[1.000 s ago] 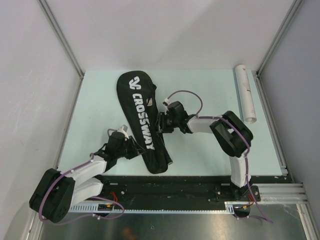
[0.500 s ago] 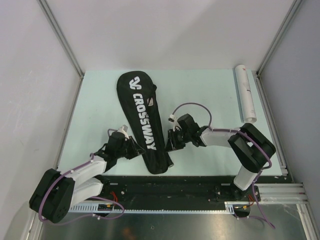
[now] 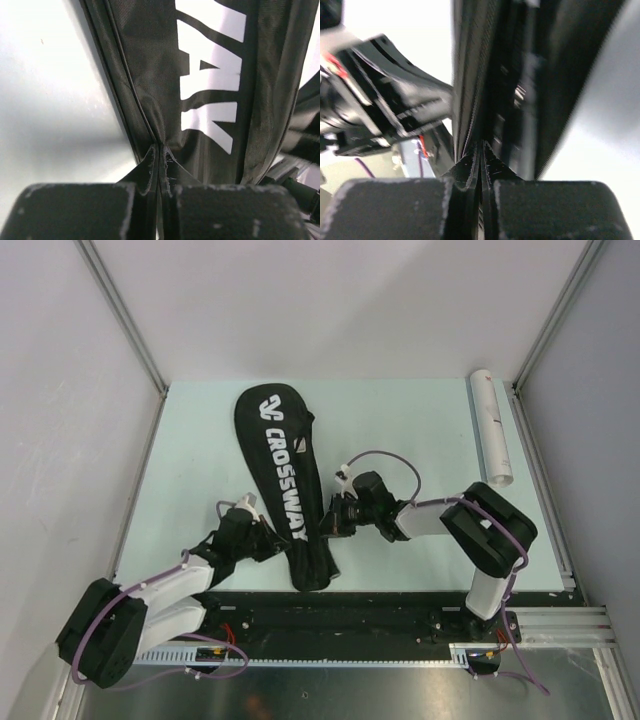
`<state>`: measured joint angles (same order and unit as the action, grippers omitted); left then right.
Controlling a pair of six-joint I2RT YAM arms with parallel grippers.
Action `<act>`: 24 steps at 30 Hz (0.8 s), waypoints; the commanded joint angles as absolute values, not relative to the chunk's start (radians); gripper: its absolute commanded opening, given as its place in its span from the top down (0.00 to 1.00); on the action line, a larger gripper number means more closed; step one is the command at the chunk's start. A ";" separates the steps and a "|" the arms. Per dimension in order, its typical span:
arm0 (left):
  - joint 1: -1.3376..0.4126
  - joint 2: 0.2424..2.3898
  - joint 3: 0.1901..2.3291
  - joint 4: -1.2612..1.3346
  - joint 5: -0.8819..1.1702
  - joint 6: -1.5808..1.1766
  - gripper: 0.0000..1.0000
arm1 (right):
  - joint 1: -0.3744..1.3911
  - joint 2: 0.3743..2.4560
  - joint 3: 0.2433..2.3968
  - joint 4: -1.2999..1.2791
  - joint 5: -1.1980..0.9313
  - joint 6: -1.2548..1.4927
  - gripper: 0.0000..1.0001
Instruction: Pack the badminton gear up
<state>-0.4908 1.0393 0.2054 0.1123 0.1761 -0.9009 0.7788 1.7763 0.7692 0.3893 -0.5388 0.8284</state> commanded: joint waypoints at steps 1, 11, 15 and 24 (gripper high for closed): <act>-0.522 0.997 0.169 0.127 0.201 -0.940 0.98 | 0.735 1.807 0.770 0.728 -0.651 1.039 1.00; -0.520 0.862 0.204 -0.044 0.193 -0.916 0.44 | 0.707 1.577 0.741 0.058 -0.482 0.608 0.68; -0.520 0.864 0.212 -0.078 0.277 -0.933 0.35 | 0.712 1.473 0.741 -0.116 -0.443 0.502 0.53; -0.529 0.848 0.163 -0.078 0.342 -0.986 0.45 | 0.914 1.499 0.729 -0.241 -0.266 0.440 0.51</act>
<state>-0.5175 0.8768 0.1829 -0.0566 0.3016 -0.9451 0.8333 1.4727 0.7341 -0.1558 -0.3836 0.4927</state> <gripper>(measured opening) 0.559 0.493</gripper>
